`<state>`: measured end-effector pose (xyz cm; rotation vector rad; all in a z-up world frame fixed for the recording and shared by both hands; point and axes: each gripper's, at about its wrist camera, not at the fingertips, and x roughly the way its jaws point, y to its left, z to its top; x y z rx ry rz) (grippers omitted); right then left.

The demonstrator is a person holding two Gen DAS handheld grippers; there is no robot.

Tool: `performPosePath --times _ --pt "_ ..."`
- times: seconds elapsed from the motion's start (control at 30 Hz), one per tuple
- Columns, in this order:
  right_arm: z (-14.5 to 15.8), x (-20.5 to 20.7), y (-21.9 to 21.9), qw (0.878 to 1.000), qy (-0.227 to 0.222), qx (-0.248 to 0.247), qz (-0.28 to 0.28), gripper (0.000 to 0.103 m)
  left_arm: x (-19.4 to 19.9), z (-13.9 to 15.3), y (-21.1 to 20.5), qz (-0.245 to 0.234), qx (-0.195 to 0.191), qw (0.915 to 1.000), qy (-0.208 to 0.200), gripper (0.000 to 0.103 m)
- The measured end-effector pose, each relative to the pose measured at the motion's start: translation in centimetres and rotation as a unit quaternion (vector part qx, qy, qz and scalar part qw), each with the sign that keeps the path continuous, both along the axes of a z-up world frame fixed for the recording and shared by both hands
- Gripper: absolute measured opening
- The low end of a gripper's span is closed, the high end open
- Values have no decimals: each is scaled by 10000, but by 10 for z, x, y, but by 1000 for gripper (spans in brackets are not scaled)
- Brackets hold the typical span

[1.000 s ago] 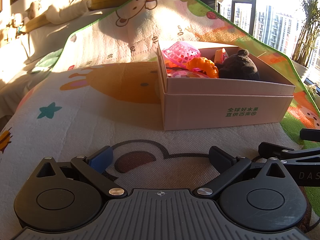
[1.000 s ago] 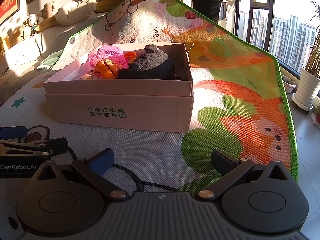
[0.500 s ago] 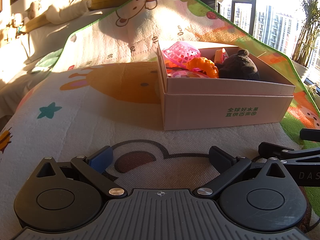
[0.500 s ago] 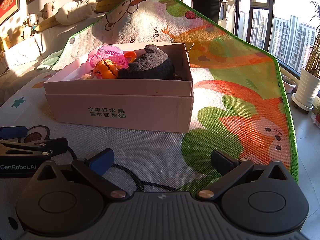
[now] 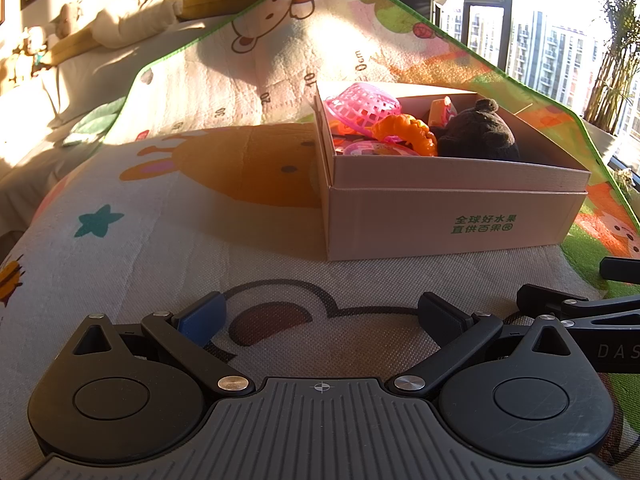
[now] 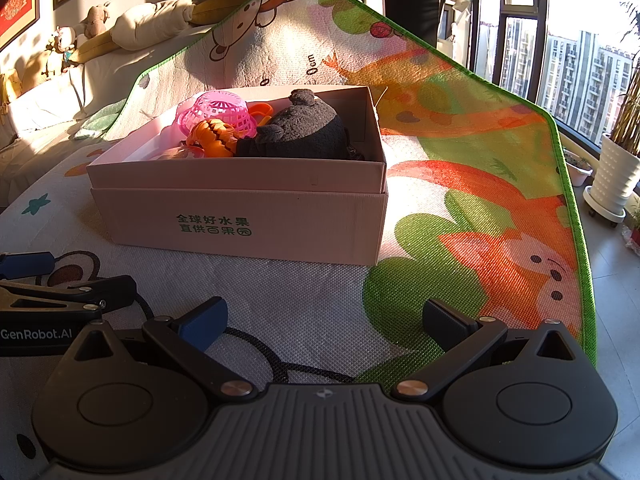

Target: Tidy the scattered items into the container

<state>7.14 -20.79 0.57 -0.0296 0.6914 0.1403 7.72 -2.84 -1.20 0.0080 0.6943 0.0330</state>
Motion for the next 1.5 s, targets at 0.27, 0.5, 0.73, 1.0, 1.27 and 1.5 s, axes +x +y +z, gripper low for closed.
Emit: performPosePath --times 0.27,0.5,0.73,1.0,1.27,1.5 --pt "0 0 1 10000 0 0 0 103 0 0 0 0 0 10000 0 103" --pt "0 0 0 10000 0 0 0 103 0 0 0 0 0 10000 0 103" --pt "0 0 0 10000 0 0 0 103 0 0 0 0 -1 10000 0 103" --pt "0 0 0 10000 1 -2 0 103 2 0 -2 20 22 10000 12 103" --pt "0 0 0 10000 3 -6 0 103 2 -1 -1 14 -6 10000 0 103" --pt "0 0 0 10000 1 -1 0 103 3 0 -2 13 -8 10000 -5 103"
